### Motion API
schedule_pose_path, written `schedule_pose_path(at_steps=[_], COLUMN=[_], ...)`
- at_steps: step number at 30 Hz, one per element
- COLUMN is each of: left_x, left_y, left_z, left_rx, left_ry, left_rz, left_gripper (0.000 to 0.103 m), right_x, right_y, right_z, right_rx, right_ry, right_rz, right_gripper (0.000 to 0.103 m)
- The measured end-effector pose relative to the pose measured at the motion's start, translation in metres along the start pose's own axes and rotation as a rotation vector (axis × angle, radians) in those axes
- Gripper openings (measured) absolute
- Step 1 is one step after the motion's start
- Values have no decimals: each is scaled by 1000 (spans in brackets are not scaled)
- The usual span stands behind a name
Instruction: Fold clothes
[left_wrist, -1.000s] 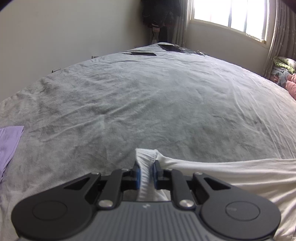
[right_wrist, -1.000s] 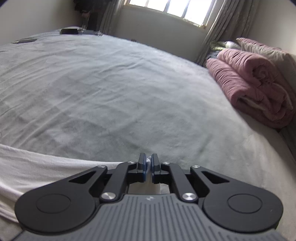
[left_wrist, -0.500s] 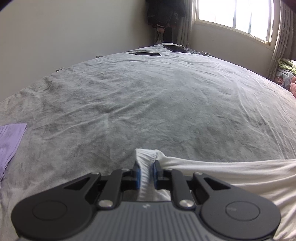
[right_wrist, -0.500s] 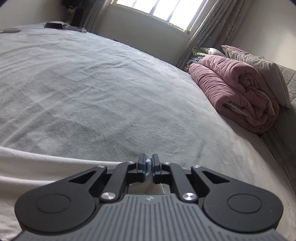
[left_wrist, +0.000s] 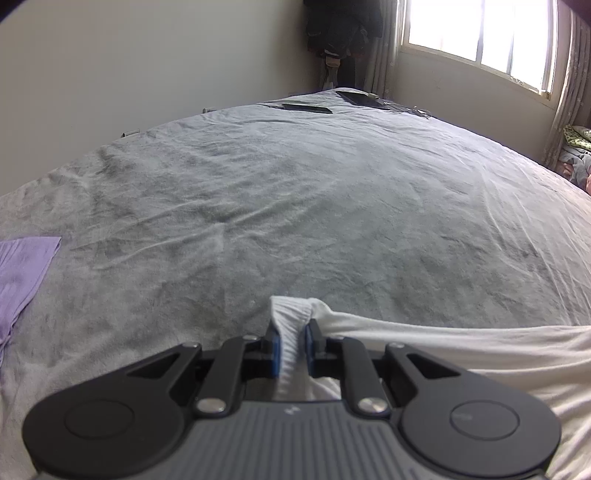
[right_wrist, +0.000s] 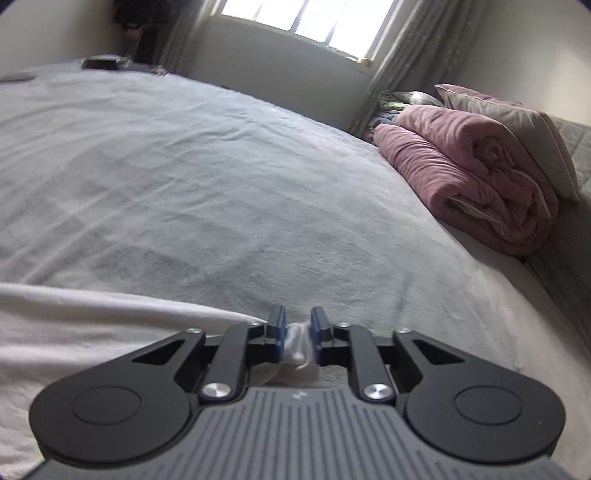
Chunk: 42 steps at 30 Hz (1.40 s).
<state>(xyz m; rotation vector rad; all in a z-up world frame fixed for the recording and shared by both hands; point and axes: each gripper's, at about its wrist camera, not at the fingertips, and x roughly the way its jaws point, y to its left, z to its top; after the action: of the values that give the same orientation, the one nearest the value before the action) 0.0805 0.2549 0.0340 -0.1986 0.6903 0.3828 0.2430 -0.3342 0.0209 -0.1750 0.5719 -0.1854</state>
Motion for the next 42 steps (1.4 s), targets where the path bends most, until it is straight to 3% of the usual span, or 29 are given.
schedule_pose_path(at_steps=[2,4,7,9,11,14,17,19,22,26,28,37,42], left_x=[0,0,0,1,2,2,4,4,4,4,3,4,4], left_y=[2,2,2,2,2,4,5,5,5,5,5,4,3], left_z=[0,0,0,0,0,-1,-1,0,0,0,0,0,-1], left_rx=[-12,-20,-29,-35,-36,-46,-53,-49,-47,-52,-53,-43,-35], left_ry=[8,10,15,20,24,28,37,39,41,43,44,45,45], left_rz=[-5,-7,-9,-10,-7,-8,-7,-6,-6,-7,-8,-3,0], left_gripper=[13,13,13,13,14,15,16,16,16,16,16,16,16], right_x=[-5,-5,-2,-8,-11,-7,-2,-1,-3,-4,-5,-6,-4], right_y=[-34,-57,-60,-48,-40,-36,-28,-26,-36,-46,-49,-57,-50], right_z=[-1,-7,-18,-24,-23,-18,-15,-13,-13,-18,-21,-28,-27], right_rx=[198,305,224,124,115,183,221,240,366,500,545,716,709], right_ry=[9,41,132,125,122,127,133,132,140,143,142,104,101], right_rz=[44,57,60,73,131,196,190,204,272,304,332,424,403], right_gripper=[42,42,40,41,41,41,36,26,13,15,25,25,23])
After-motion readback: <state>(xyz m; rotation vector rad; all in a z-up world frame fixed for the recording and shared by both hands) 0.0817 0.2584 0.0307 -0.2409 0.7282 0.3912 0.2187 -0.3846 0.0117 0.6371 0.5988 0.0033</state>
